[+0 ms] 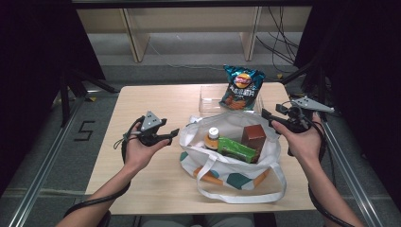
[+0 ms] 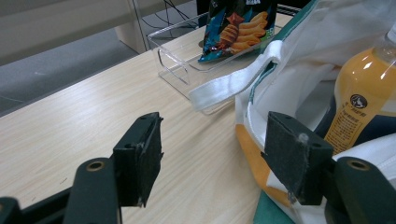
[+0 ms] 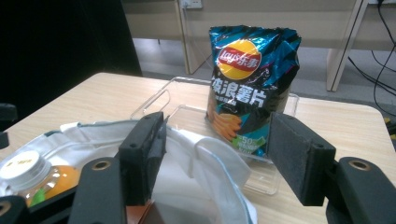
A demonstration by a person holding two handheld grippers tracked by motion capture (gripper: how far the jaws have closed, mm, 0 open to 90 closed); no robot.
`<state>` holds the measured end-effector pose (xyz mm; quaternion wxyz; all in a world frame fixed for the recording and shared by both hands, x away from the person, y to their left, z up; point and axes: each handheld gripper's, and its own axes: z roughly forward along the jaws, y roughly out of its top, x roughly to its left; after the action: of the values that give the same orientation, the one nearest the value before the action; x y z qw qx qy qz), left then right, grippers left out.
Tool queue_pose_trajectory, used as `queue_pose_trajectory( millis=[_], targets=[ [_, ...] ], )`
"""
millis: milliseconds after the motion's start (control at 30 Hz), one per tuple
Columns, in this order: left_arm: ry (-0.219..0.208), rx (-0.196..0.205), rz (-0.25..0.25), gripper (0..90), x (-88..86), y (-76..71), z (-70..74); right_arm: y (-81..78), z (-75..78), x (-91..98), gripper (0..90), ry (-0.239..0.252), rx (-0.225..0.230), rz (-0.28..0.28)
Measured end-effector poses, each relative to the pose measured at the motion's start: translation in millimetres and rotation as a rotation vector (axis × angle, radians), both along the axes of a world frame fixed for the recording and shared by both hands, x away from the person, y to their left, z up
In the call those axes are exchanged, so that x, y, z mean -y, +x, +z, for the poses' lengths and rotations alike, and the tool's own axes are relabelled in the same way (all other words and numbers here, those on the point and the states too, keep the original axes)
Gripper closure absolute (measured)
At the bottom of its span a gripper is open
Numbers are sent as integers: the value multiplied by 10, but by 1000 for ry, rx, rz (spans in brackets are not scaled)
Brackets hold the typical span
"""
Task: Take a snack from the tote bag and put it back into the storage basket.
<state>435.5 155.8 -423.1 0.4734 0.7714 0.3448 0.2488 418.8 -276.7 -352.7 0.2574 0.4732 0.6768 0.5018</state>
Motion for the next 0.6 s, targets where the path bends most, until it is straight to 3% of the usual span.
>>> queue_pose_trajectory(
  millis=[33, 100, 200, 400, 433, 600],
  targets=[
    [-5, 0, -1, 359, 8, 3, -2, -23, 11, -12, 378, 12, -13, 2],
    [0, 1, 0, 358, 17, 6, 6, -49, 17, -8, 376, -10, 5, 11],
    [-9, 6, 1, 357, 24, 6, 20, -100, 41, -39, 372, 18, -5, 11],
    [-9, 8, 3, 357, -1, 24, 23, -123, 43, -58, 368, 9, 29, 39],
    [-10, 8, 5, 357, -3, 25, 26, -146, 50, -77, 367, 17, 12, 34],
    [-11, 10, 10, 356, 14, 23, 45, -205, 37, -127, 364, 14, 16, 56]
  ],
)
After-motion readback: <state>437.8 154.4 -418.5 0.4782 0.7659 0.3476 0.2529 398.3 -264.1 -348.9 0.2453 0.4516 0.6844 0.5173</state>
